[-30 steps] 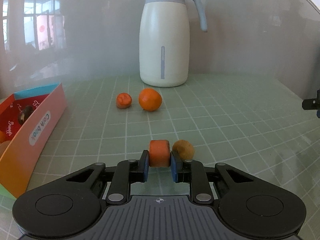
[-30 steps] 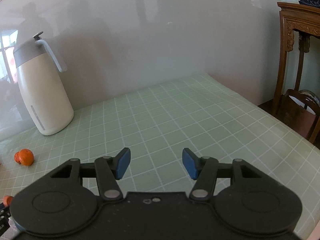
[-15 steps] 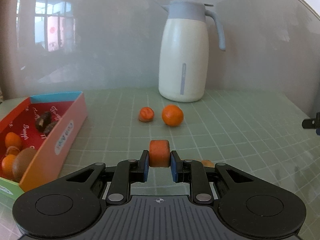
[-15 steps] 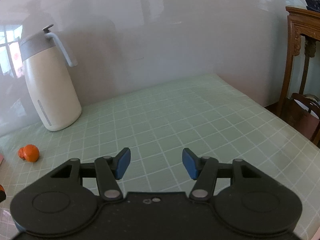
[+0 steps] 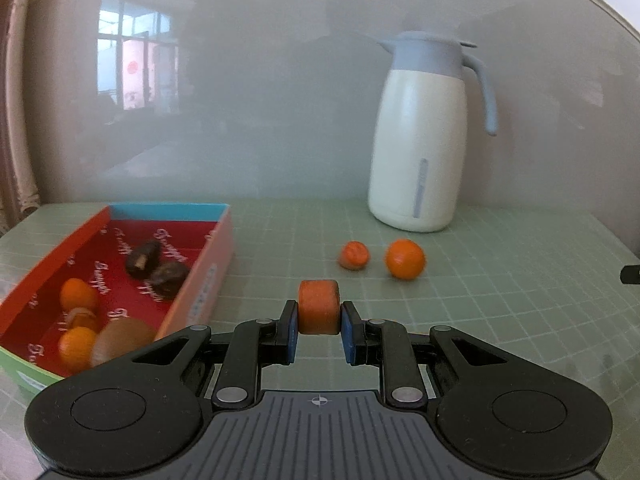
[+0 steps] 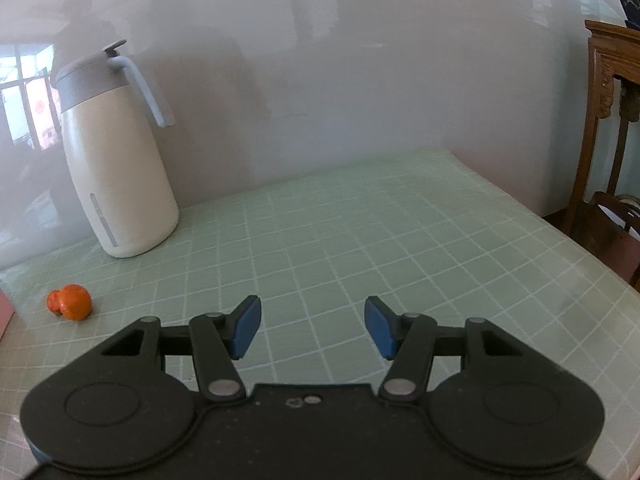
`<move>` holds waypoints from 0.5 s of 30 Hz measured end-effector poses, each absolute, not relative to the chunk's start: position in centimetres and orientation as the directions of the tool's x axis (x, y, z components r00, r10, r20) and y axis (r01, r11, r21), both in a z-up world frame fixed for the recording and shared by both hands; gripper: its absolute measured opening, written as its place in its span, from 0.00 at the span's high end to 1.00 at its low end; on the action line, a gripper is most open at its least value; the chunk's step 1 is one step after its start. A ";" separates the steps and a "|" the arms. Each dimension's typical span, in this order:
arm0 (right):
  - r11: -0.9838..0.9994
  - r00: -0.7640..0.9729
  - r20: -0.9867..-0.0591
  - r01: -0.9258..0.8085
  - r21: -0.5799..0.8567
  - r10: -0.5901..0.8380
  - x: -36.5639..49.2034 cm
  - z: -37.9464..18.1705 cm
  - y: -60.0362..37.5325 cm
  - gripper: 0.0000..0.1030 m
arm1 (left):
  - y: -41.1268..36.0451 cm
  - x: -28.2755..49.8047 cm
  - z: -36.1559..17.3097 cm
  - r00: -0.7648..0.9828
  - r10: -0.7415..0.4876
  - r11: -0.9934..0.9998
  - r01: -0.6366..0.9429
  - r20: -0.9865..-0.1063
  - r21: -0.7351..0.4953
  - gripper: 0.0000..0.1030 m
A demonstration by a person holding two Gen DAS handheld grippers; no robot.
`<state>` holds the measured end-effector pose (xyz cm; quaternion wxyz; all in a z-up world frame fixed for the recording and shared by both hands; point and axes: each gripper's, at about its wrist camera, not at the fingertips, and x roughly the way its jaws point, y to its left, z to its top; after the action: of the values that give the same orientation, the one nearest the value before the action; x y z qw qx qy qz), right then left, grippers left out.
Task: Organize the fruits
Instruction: 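Carry the orange piece with the left tool into the red box and release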
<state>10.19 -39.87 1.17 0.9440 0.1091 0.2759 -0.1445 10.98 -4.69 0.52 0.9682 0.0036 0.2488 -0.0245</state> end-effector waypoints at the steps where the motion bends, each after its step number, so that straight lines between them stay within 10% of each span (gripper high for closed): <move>1: 0.935 0.806 -0.552 0.331 0.125 -0.211 10.3 1.2 -39.7 0.45 | -4.3 10.9 0.6 0.877 -0.042 0.999 0.044 -0.479 -0.007 0.78; 15: 0.952 0.811 -0.557 0.287 0.109 -0.181 11.4 1.3 -37.2 0.45 | 0.5 10.4 1.4 0.890 0.022 0.999 -0.032 -0.455 -0.013 0.78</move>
<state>11.38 -37.16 1.28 0.9468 0.0943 0.2817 -0.1237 10.42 0.48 1.44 0.9721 -0.0102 0.2337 0.0138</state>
